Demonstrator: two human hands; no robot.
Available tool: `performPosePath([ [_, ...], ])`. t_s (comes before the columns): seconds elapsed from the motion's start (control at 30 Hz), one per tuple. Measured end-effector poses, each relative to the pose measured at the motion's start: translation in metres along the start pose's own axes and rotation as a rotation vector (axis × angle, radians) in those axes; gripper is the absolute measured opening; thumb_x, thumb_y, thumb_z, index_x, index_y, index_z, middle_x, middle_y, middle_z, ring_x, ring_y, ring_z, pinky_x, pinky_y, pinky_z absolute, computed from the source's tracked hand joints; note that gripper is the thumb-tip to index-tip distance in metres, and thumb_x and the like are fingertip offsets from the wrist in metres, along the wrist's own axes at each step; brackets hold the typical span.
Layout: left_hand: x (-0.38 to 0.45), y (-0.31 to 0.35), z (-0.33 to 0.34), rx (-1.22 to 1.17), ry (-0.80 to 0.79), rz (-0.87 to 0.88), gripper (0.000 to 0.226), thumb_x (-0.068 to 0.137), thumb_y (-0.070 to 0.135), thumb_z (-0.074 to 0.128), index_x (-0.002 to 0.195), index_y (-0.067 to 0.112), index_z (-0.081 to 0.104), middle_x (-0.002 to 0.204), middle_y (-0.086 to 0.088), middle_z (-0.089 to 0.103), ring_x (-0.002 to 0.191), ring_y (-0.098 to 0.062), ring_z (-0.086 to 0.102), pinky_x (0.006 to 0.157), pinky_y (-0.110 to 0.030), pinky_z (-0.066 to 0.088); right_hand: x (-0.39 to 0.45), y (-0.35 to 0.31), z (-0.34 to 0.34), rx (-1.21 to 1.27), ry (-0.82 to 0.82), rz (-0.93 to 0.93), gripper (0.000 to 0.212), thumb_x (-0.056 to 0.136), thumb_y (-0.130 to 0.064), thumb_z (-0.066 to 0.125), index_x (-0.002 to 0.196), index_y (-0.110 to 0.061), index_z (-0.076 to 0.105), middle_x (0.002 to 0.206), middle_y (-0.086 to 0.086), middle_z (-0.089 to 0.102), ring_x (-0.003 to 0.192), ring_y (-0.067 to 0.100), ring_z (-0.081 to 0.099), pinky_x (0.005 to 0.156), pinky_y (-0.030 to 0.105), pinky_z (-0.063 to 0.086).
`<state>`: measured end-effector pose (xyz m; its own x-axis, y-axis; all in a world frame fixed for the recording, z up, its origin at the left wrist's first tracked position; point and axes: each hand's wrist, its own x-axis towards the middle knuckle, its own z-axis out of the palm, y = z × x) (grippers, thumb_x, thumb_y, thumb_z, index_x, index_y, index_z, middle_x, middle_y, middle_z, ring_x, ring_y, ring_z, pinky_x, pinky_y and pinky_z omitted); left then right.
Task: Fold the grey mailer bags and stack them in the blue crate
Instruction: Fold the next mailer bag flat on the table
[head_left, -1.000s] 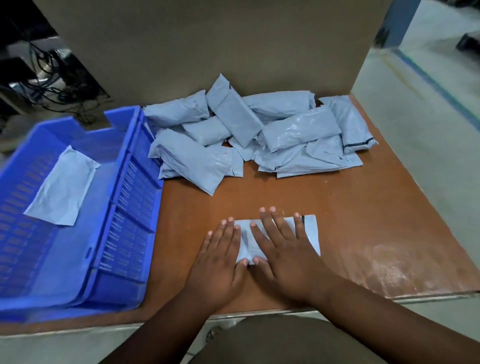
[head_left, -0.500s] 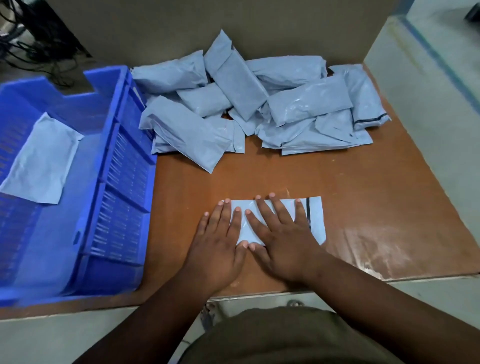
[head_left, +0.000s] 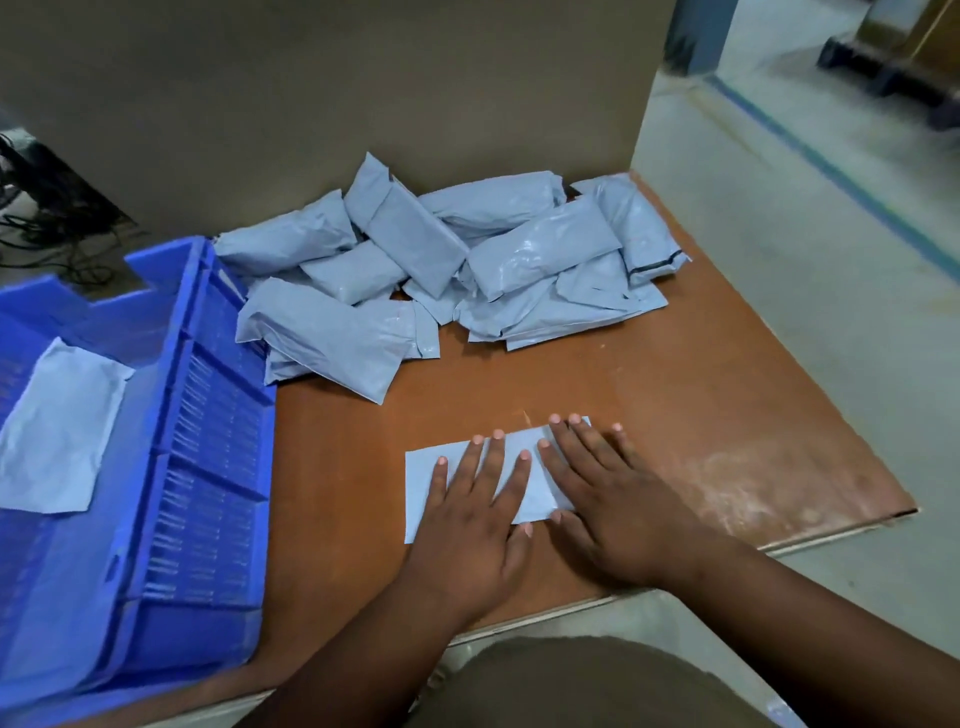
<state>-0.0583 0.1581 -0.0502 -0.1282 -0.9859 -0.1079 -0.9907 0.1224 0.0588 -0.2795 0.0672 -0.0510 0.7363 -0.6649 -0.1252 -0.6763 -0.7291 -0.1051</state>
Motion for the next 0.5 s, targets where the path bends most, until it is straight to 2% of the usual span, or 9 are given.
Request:
performPosePath([
  [0.13, 0.006, 0.006, 0.007, -0.004, -0.007, -0.001, 0.079, 0.104, 0.052, 0.034, 0.170, 0.030, -0.003, 0.177, -0.004, -0.015, 0.163, -0.028, -0.014, 0.128, -0.061, 0.011, -0.001, 0.005, 0.009, 0.002, -0.014, -0.022, 0.080, 0.107, -0.064, 0.026, 0.170, -0.017, 0.009, 0.177, 0.009, 0.001, 0.164, 0.029, 0.001, 0.129, 0.060, 0.011],
  [0.3, 0.009, 0.000, 0.014, -0.011, -0.021, 0.014, 0.079, 0.104, 0.053, 0.035, 0.170, 0.029, -0.002, 0.177, -0.005, -0.014, 0.163, -0.029, -0.012, 0.128, -0.063, 0.010, 0.003, 0.002, 0.012, 0.005, -0.025, 0.000, 0.081, 0.106, -0.066, 0.020, 0.170, -0.018, 0.004, 0.177, 0.008, -0.003, 0.164, 0.031, -0.001, 0.128, 0.064, 0.006],
  [0.4, 0.012, -0.002, 0.013, -0.029, -0.065, 0.027, 0.079, 0.105, 0.055, 0.032, 0.169, 0.032, -0.009, 0.175, -0.002, -0.023, 0.162, -0.026, -0.021, 0.129, -0.062, 0.004, 0.004, 0.002, 0.008, 0.030, -0.055, -0.011, 0.080, 0.105, -0.066, 0.012, 0.170, -0.021, -0.001, 0.177, 0.006, -0.010, 0.163, 0.028, -0.008, 0.127, 0.064, 0.001],
  [0.5, 0.013, -0.007, 0.005, -0.066, -0.101, 0.043, 0.075, 0.109, 0.057, 0.028, 0.167, 0.037, -0.016, 0.172, 0.005, -0.031, 0.159, -0.020, -0.029, 0.130, -0.058, -0.003, 0.006, 0.000, -0.005, 0.027, -0.069, -0.013, 0.080, 0.104, -0.066, 0.011, 0.170, -0.021, 0.004, 0.177, 0.005, -0.004, 0.164, 0.029, 0.000, 0.126, 0.067, -0.002],
])
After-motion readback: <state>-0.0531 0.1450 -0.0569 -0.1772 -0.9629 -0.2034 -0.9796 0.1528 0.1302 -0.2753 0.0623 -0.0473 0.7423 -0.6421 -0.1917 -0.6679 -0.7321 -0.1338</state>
